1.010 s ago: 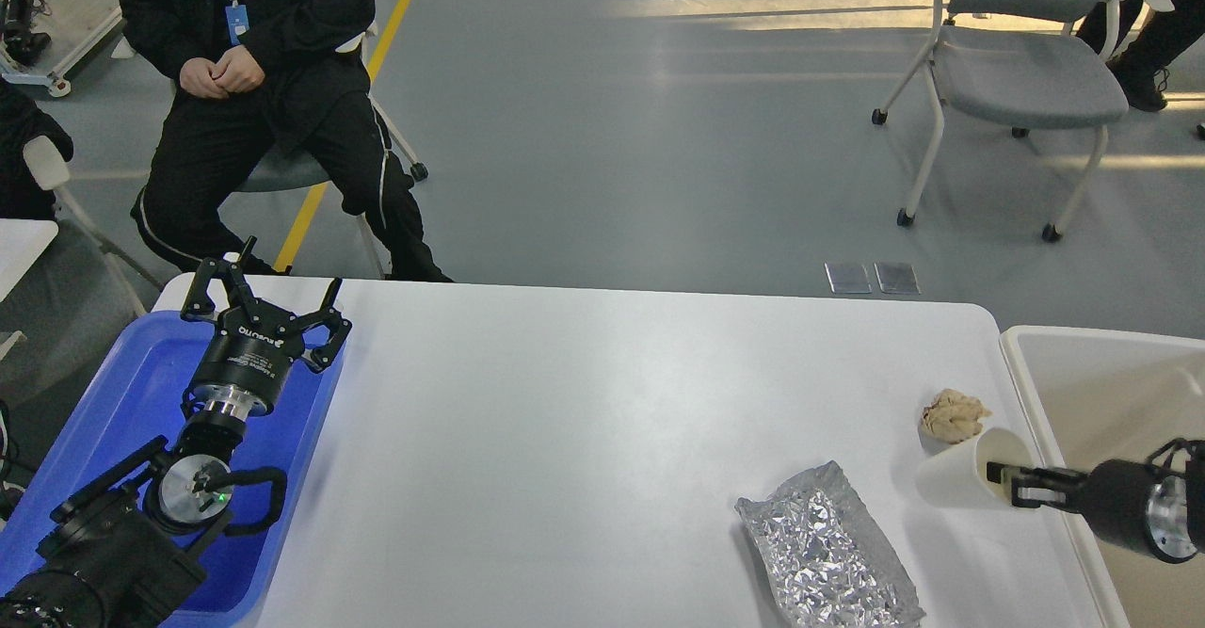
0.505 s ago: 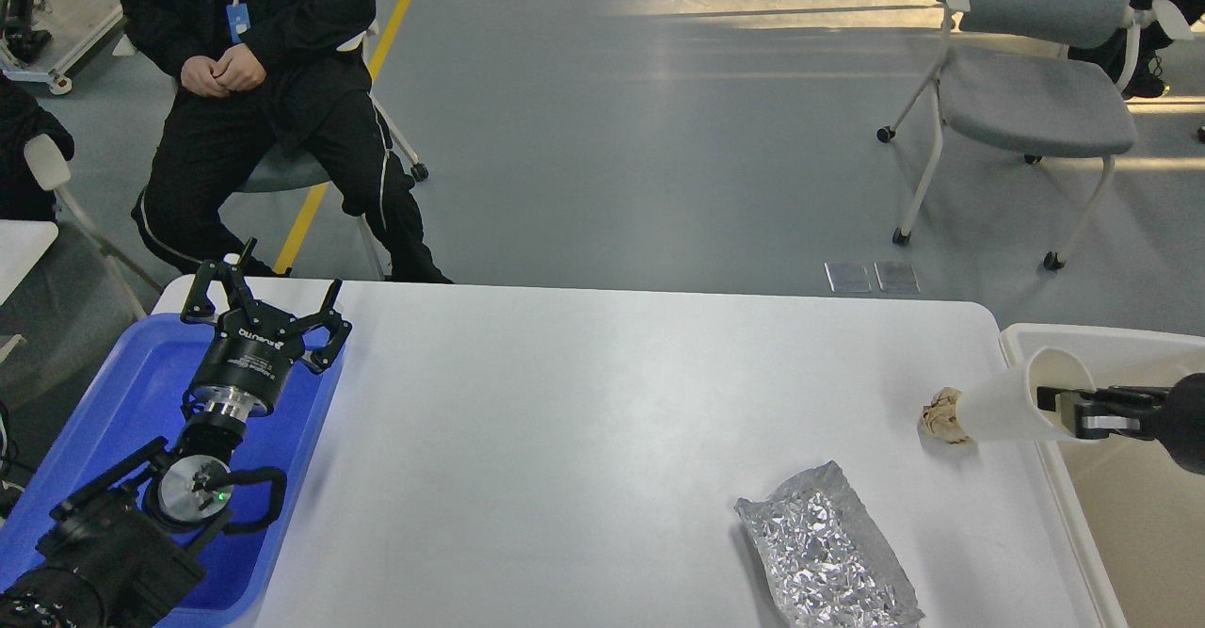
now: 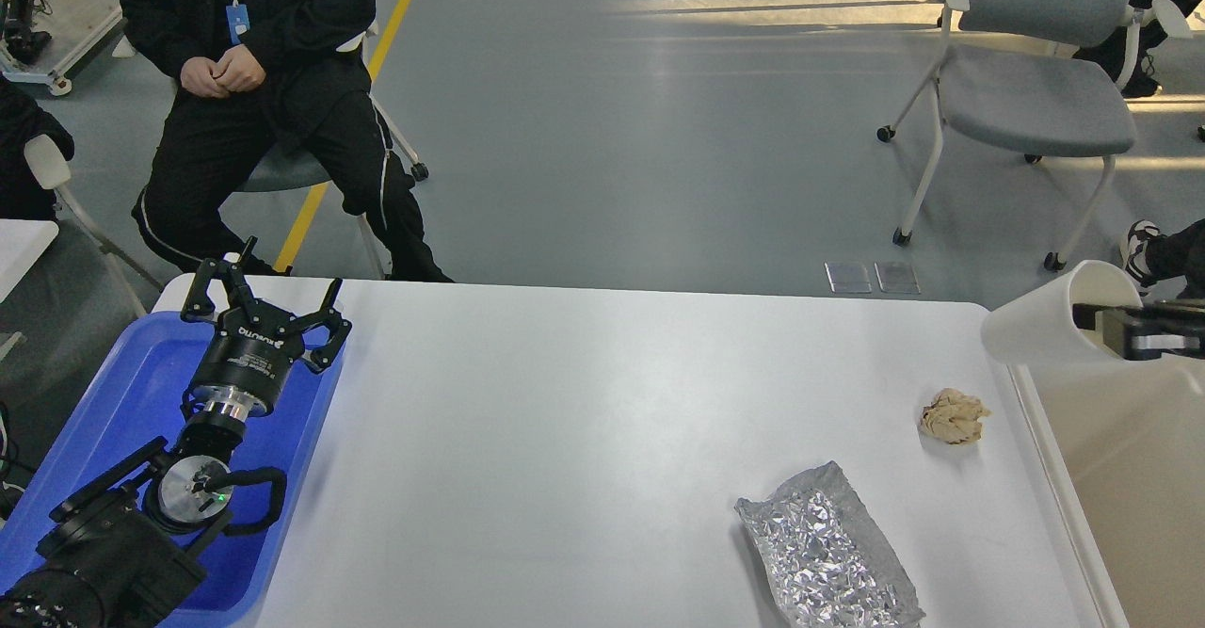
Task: Tidy desktop
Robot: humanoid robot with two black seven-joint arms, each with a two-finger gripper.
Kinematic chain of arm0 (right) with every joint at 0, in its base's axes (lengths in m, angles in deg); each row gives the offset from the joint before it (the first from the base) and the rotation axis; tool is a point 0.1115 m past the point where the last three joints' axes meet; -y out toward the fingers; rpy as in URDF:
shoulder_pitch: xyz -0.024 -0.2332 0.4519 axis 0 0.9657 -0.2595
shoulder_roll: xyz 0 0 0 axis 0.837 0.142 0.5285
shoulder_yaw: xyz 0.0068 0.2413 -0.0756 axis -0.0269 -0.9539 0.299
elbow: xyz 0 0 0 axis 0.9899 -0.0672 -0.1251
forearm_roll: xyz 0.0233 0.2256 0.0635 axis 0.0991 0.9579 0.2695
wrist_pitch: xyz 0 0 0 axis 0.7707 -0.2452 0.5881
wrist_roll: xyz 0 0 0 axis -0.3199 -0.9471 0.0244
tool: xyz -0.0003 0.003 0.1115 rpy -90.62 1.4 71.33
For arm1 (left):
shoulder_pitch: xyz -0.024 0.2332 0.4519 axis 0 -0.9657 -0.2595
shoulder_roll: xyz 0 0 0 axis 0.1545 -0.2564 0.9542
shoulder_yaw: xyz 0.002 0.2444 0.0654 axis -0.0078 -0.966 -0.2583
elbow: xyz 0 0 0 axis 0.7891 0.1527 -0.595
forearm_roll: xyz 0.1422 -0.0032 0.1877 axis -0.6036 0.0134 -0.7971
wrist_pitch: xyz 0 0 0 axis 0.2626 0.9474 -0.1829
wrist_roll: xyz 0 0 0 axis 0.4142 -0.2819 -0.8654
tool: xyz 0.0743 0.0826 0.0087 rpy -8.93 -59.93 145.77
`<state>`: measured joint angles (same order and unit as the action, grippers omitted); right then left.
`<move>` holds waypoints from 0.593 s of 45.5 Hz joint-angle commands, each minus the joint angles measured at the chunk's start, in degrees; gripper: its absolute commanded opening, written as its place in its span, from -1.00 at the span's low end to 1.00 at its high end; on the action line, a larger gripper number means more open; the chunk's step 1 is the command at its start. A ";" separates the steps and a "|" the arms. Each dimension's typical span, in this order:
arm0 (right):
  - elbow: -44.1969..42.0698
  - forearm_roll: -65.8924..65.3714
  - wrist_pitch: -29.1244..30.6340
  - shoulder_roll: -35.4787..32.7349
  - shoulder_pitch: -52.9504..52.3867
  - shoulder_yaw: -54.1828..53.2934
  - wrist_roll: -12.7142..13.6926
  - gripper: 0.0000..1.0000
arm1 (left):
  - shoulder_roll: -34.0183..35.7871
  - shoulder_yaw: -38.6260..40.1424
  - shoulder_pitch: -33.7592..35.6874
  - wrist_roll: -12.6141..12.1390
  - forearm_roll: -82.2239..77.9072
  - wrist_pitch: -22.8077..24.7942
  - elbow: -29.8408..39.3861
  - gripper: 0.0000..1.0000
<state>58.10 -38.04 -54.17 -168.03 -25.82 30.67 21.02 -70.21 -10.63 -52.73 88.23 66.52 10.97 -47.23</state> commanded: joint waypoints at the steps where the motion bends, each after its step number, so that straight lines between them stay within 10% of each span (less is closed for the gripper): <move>1: -1.75 0.44 -0.13 -1.32 -1.11 -0.05 -0.20 -1.00 | 0.00 0.00 0.00 0.00 0.00 0.00 0.00 1.00; 27: -21.87 34.35 -15.78 1.22 8.46 9.26 -0.55 -1.00 | 0.00 0.00 0.00 0.00 0.00 0.00 0.00 1.00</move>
<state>46.05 -19.93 -65.50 -169.04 -21.27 37.26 20.69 -70.21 -10.63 -52.72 88.23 66.52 10.98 -47.22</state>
